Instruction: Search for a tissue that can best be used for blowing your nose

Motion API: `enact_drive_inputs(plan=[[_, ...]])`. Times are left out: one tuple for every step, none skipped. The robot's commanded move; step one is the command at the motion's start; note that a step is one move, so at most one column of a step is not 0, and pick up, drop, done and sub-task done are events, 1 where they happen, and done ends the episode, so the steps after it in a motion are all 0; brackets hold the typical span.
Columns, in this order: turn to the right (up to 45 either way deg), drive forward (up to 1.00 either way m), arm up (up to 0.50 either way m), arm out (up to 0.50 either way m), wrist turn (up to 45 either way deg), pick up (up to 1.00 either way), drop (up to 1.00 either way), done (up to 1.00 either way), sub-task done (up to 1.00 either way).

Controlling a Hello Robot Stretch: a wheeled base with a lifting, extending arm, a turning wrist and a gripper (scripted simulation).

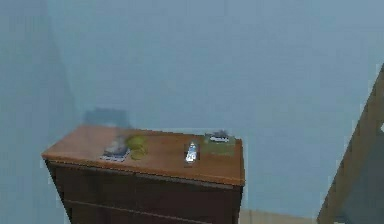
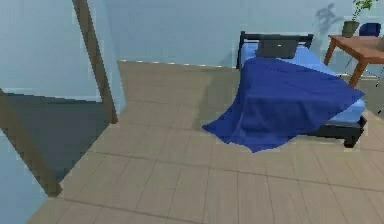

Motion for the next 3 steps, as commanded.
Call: enact_drive_inputs(plan=[[-9.0, 0.00, 0.00, 0.00, 0.0, 0.00, 0.00, 0.00, 0.00], [0.0, 0.20, 0.00, 0.00, 0.0, 0.00, 0.00, 0.00, 0.00], [21.0, 0.00, 0.00, 0.00, 0.0, 0.00, 0.00, 0.00, 0.00]])
